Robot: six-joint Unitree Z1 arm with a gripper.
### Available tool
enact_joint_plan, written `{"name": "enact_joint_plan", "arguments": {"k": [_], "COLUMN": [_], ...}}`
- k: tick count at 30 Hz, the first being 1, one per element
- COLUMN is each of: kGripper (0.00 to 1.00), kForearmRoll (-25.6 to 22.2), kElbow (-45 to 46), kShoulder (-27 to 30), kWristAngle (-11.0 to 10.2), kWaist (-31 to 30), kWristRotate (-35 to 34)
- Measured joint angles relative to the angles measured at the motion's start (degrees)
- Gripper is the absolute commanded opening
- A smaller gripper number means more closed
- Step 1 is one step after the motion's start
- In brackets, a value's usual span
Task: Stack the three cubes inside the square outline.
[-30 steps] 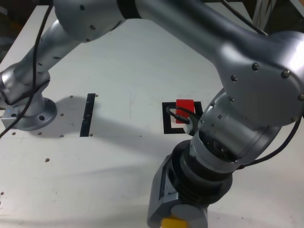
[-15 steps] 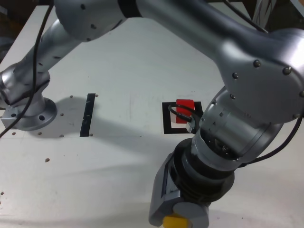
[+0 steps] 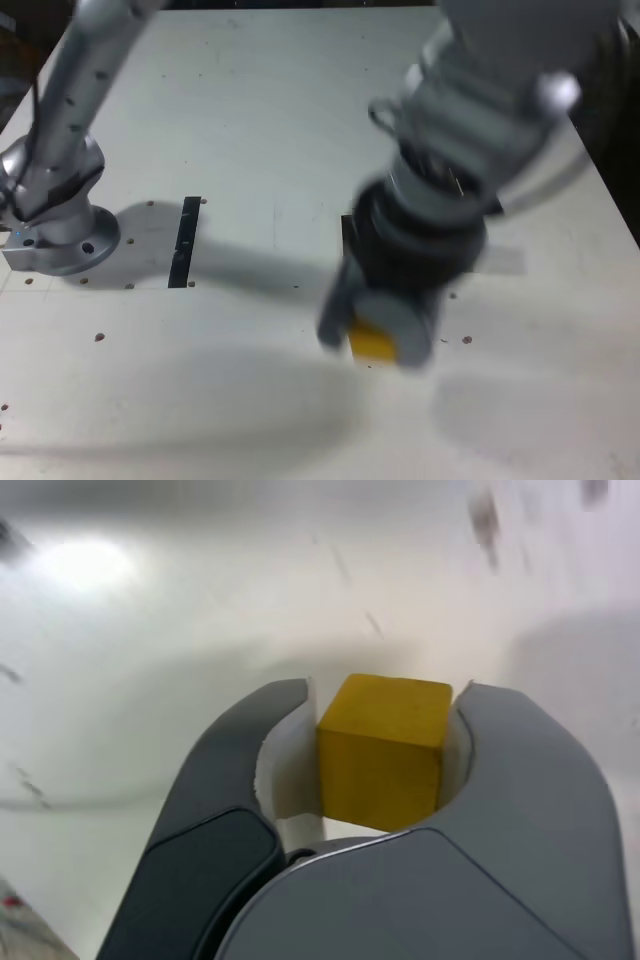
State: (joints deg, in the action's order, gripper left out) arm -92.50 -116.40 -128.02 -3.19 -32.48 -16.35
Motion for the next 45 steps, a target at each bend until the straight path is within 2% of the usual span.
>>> {"name": "enact_joint_plan", "arguments": {"k": [4, 8, 12, 16, 23, 30, 45], "kGripper": [0.24, 0.24, 0.24, 0.24, 0.24, 0.24, 0.24], "kForearmRoll": [-0.06, 0.03, 0.25, 0.5, 0.3, -0.09, -0.03], "kElbow": [8.07, 13.75, 15.78, 15.0, 12.65, 11.28, 5.43], "kShoulder": [5.84, 11.45, 16.22, 15.63, 14.84, 9.79, 4.52], "kWristAngle": [-2.95, -4.24, -4.35, -4.01, -1.11, -1.61, -0.08], "kWaist": [3.96, 9.09, 13.26, 15.56, 20.33, 24.14, 24.95], "kWristRotate": [3.39, 6.49, 8.47, 9.72, 10.73, 10.82, 13.8]}}
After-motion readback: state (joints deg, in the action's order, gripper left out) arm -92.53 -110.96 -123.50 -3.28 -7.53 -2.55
